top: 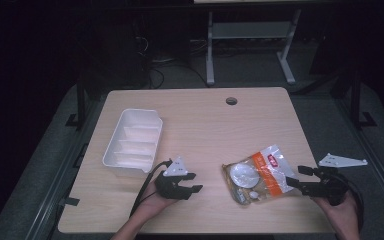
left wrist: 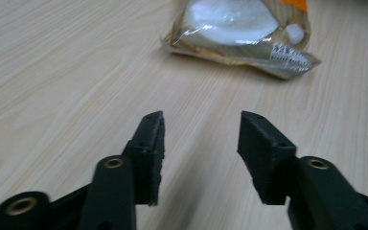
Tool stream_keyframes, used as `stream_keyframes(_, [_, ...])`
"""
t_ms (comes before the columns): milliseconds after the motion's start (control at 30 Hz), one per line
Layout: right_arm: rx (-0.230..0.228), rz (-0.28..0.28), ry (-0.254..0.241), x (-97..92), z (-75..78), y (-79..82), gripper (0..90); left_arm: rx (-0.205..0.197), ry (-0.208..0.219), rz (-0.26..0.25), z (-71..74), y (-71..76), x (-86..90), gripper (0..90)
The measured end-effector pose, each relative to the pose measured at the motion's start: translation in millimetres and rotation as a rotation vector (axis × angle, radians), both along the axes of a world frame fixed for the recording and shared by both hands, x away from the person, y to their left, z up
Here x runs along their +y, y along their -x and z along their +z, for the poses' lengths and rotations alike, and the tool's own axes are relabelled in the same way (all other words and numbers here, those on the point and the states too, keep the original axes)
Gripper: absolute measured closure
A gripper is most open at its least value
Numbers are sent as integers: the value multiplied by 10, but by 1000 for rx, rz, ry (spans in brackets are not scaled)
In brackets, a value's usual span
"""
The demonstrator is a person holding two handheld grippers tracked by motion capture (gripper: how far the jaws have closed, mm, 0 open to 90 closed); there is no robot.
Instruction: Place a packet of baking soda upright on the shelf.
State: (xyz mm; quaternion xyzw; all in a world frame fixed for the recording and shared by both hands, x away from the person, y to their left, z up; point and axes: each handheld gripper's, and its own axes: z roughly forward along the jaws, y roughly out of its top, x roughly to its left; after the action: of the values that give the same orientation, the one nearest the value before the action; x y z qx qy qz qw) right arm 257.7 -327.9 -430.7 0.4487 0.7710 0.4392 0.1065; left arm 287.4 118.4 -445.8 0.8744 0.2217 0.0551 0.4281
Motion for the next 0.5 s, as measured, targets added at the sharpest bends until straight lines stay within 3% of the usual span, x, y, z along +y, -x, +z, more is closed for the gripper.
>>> stream_keyframes(200, [3,-12,7,-14,-4,-4,260,9,-24,-82,52,-103,-365,689])
stream_keyframes(300, [12,-21,7,-33,-22,-12,260,31,-32,-114,52,-174,-528,735])
stream_keyframes(500, [29,-42,-4,-87,-59,-32,260,20,-61,-143,85,-258,-802,788])
